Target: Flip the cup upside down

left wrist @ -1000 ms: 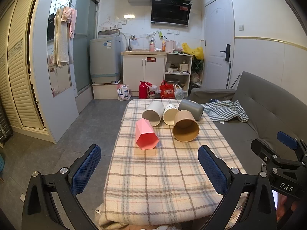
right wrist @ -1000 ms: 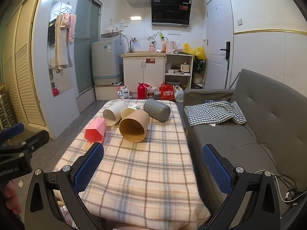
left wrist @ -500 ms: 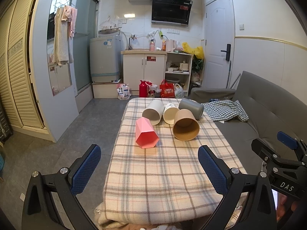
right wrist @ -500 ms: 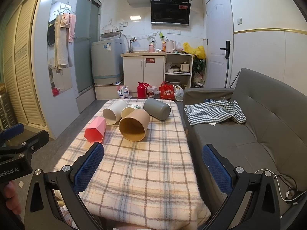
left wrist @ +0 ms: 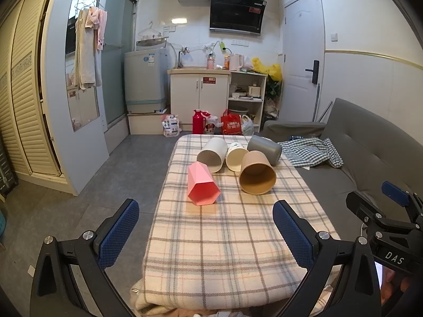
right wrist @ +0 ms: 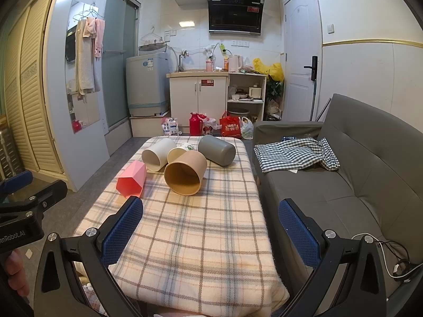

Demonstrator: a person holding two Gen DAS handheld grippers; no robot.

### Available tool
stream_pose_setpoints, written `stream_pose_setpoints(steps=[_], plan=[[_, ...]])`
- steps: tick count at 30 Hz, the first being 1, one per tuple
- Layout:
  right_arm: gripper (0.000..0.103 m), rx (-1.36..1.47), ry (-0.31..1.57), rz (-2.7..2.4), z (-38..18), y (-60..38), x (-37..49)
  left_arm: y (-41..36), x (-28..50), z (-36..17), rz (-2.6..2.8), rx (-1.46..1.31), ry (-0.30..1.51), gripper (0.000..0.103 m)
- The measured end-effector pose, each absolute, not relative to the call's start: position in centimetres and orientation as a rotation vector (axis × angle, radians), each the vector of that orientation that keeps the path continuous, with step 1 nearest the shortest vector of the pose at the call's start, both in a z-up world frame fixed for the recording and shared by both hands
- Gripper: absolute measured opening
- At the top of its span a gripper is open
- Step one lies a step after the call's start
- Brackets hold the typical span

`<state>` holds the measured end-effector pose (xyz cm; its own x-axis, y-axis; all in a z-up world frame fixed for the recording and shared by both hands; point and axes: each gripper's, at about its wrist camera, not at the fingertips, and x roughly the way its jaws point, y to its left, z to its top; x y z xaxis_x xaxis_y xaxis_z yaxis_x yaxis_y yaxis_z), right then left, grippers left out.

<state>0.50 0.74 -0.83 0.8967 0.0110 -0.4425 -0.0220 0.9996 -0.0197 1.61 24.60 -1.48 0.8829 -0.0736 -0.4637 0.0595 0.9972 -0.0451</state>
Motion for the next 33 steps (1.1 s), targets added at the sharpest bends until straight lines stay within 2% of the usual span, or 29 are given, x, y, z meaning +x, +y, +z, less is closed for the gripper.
stream_pose_setpoints(steps=[11, 20, 33], plan=[[0.103, -0.034, 0.502, 0.022, -1.3, 1.4, 3.4, 25.0, 3.1, -2.2, -0.052, -0.036, 0.509, 0.103], [0.103, -0.038, 0.584, 0.021, -2.8, 1.0, 8.6, 24.9, 11.3, -3.7, -0.026, -0.036, 0.635, 0.103], [0.103, -0.027, 0.723, 0.024, -7.9, -0.1, 17.6, 24.6, 21.0, -10.5, -0.012, -0.081, 0.844, 0.102]])
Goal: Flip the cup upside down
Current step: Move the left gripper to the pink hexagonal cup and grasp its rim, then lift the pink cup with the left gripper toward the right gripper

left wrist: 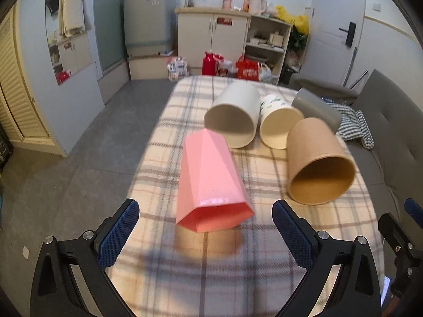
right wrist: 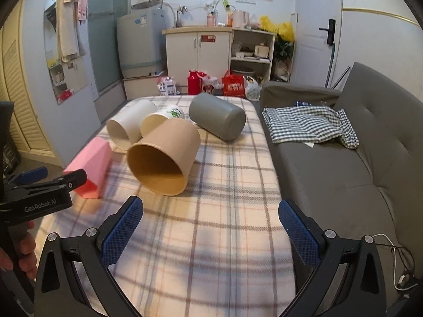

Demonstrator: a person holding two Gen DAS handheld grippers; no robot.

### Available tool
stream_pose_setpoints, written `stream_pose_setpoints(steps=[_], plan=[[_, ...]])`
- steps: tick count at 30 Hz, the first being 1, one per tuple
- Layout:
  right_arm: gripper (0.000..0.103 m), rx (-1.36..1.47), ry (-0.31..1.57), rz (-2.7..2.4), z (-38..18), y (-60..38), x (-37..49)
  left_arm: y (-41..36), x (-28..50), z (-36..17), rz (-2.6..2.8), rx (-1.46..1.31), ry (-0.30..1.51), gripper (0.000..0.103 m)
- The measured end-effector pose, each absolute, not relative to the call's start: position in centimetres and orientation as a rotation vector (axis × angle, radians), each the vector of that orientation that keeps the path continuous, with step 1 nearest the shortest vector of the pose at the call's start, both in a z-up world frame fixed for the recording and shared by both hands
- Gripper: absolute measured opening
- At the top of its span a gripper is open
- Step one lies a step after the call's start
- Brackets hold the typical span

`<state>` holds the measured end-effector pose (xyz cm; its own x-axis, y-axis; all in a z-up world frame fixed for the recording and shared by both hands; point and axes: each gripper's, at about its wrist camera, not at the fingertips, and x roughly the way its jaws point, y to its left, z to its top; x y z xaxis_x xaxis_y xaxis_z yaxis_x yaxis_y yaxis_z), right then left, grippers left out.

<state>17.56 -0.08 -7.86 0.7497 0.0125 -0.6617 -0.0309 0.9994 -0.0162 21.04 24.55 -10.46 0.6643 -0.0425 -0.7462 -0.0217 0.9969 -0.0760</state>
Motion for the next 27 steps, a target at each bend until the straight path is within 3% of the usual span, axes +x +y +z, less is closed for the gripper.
stream_pose_setpoints(steps=[6, 9, 10, 11, 27], plan=[[0.103, -0.003, 0.77, 0.019, -9.9, -0.5, 19.0, 24.4, 22.6, -11.6, -0.029, -0.101, 0.87, 0.102], [0.103, 0.016, 0.789, 0.016, -10.5, -1.0, 19.1, 23.9, 23.1, -11.7, -0.047, -0.086, 0.884, 0.086], [0.103, 0.02, 0.792, 0.014, -10.6, -1.1, 19.0, 23.8, 23.2, -11.9, -0.047, -0.074, 0.894, 0.074], [0.103, 0.025, 0.795, 0.012, -10.6, -1.3, 19.0, 23.6, 23.4, -12.0, -0.047, -0.062, 0.91, 0.072], [0.103, 0.065, 0.728, -0.038, -6.2, -3.0, 13.8, 20.6, 14.7, -10.5, -0.141, -0.018, 0.941, 0.072]])
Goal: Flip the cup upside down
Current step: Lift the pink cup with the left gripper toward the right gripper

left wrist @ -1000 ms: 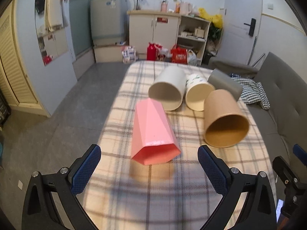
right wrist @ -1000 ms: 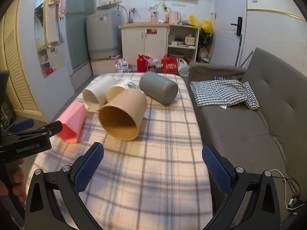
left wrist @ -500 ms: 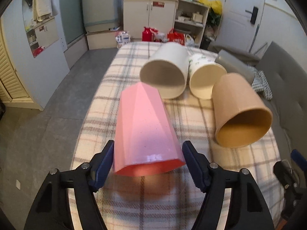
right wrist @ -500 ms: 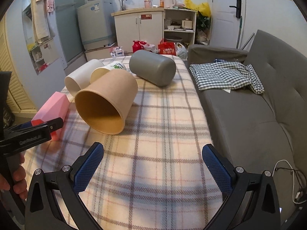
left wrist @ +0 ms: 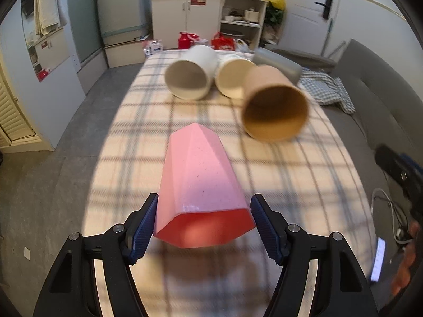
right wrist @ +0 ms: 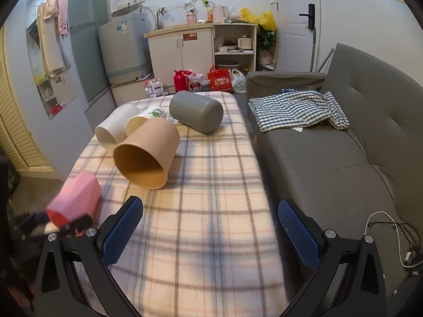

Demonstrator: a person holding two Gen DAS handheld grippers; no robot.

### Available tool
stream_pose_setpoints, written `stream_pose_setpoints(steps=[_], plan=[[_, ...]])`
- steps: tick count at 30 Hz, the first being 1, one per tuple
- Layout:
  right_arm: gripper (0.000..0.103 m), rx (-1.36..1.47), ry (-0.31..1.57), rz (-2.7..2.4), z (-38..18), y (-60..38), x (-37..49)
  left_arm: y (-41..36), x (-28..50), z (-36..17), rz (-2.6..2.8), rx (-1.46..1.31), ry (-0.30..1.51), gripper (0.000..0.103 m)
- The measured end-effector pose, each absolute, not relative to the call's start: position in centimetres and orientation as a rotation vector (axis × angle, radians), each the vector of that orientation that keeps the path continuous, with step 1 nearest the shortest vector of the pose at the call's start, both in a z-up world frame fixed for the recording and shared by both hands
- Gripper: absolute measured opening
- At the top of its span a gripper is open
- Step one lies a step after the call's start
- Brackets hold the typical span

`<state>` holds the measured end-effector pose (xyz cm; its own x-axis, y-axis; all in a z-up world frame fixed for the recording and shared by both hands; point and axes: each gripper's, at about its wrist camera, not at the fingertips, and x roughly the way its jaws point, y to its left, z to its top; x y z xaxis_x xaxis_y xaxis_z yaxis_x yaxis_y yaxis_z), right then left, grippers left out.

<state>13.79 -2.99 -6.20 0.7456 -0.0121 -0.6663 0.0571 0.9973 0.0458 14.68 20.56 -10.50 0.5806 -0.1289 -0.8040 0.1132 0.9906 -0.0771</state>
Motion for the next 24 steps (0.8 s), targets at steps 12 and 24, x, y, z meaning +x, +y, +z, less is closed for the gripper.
stream_pose_setpoints(steps=[12, 24], plan=[[0.103, 0.076, 0.734, -0.062, -5.4, -4.5, 7.9, 16.7, 8.5, -11.8, -0.241, -0.009, 1.008, 0.072], [0.103, 0.07, 0.744, -0.088, -3.6, -4.9, 6.5, 18.4, 5.7, -8.4, -0.285, 0.034, 0.926, 0.09]])
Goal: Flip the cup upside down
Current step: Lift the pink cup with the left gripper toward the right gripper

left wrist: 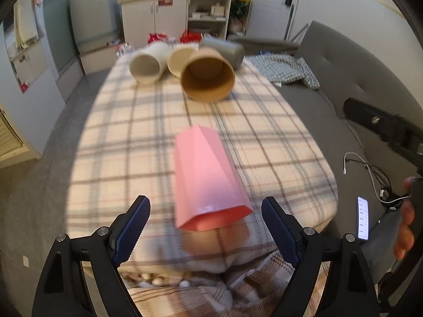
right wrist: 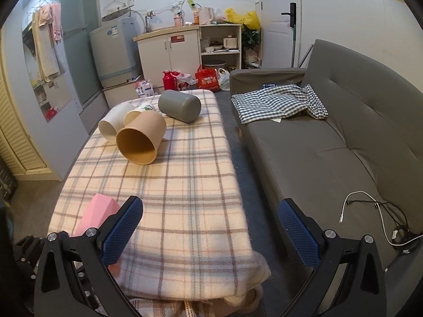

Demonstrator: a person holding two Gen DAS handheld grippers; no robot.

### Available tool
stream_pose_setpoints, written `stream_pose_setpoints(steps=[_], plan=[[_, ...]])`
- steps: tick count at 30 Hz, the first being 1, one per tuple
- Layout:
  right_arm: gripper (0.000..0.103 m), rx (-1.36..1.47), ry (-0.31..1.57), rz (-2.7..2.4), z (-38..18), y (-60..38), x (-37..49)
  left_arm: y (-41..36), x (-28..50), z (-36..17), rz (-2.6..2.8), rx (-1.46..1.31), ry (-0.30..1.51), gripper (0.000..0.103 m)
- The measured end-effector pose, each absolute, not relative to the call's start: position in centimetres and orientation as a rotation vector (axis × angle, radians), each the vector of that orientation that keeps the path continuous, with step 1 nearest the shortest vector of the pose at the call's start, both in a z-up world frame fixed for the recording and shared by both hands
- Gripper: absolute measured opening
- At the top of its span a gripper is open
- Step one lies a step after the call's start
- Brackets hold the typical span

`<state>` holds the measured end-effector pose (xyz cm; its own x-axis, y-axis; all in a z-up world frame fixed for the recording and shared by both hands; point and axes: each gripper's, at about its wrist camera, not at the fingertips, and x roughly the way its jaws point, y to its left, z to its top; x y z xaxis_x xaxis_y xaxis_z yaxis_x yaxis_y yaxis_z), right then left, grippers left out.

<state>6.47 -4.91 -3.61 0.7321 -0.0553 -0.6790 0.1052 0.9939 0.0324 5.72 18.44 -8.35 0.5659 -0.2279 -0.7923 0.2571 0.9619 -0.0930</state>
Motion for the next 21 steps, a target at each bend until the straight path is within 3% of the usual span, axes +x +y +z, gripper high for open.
stream_pose_setpoints(steps=[2, 11, 21], plan=[[0.103, 0.053, 0.759, -0.082, -3.1, -4.5, 6.6, 19.6, 5.4, -7.3, -0.266, 0.03, 0.9, 0.098], [0.103, 0.019, 0.948, -0.024, -2.6, -1.0, 9.9, 27.0, 7.9, -4.5, -0.116, -0.046, 0.814, 0.098], [0.103, -0.023, 1.132, 0.081, -5.1, 5.9, 14.6, 34.6, 11.3, -7.2, 0.014, -0.129, 0.85, 0.098]])
